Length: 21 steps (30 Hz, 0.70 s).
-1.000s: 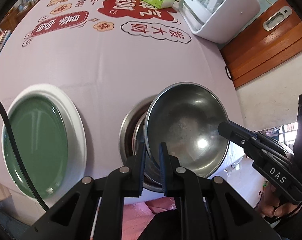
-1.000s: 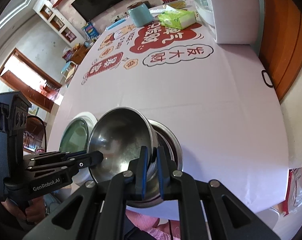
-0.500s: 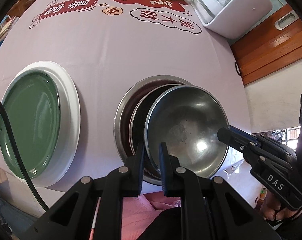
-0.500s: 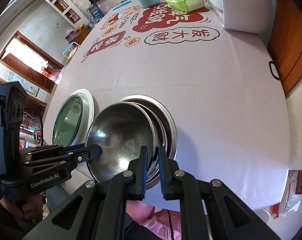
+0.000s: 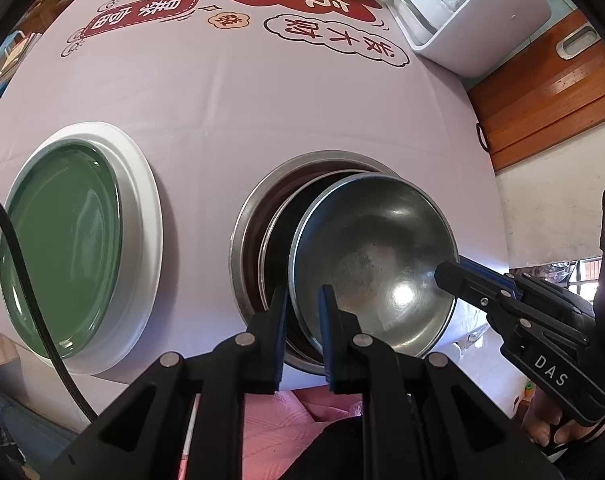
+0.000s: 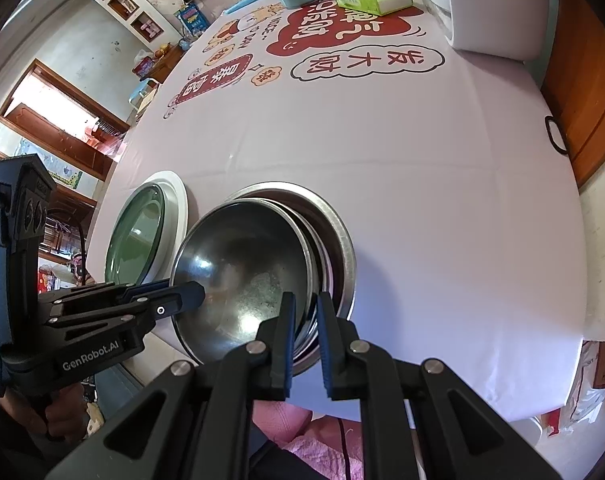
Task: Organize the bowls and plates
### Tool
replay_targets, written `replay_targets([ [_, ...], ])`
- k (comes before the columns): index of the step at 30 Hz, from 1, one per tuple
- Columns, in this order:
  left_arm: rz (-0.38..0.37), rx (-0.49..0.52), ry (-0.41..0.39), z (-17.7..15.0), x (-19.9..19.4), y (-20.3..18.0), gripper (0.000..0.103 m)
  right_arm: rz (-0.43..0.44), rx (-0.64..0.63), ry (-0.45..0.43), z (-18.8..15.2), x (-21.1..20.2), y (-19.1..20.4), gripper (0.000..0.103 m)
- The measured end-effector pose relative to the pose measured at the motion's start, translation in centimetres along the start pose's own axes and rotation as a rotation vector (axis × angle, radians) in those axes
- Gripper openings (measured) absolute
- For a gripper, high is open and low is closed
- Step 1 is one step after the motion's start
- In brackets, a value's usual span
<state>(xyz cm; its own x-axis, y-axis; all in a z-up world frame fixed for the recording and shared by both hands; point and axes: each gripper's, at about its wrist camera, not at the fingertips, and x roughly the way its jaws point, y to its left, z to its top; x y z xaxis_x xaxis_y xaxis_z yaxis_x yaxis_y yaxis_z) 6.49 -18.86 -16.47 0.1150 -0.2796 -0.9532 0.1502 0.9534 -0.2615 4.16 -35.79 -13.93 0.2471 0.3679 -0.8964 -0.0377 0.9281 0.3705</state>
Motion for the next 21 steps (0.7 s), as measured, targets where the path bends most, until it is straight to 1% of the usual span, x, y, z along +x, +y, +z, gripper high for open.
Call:
replay_targets([
  [8,-0.004,-0.003,0.007,-0.01,-0.23,0.23,0.018,0.0,0.003,0.001,-0.06,0.06,0.02,0.012],
  [16,-0.007,0.001,-0.003,-0.13,-0.36,0.1,0.021,0.002,0.007,-0.006,-0.13,0.02,0.08,0.013],
  [21,-0.004,0.015,-0.036,-0.2,-0.98,-0.07,0.022,0.004,0.01,-0.012,-0.09,-0.09,0.12,0.013],
])
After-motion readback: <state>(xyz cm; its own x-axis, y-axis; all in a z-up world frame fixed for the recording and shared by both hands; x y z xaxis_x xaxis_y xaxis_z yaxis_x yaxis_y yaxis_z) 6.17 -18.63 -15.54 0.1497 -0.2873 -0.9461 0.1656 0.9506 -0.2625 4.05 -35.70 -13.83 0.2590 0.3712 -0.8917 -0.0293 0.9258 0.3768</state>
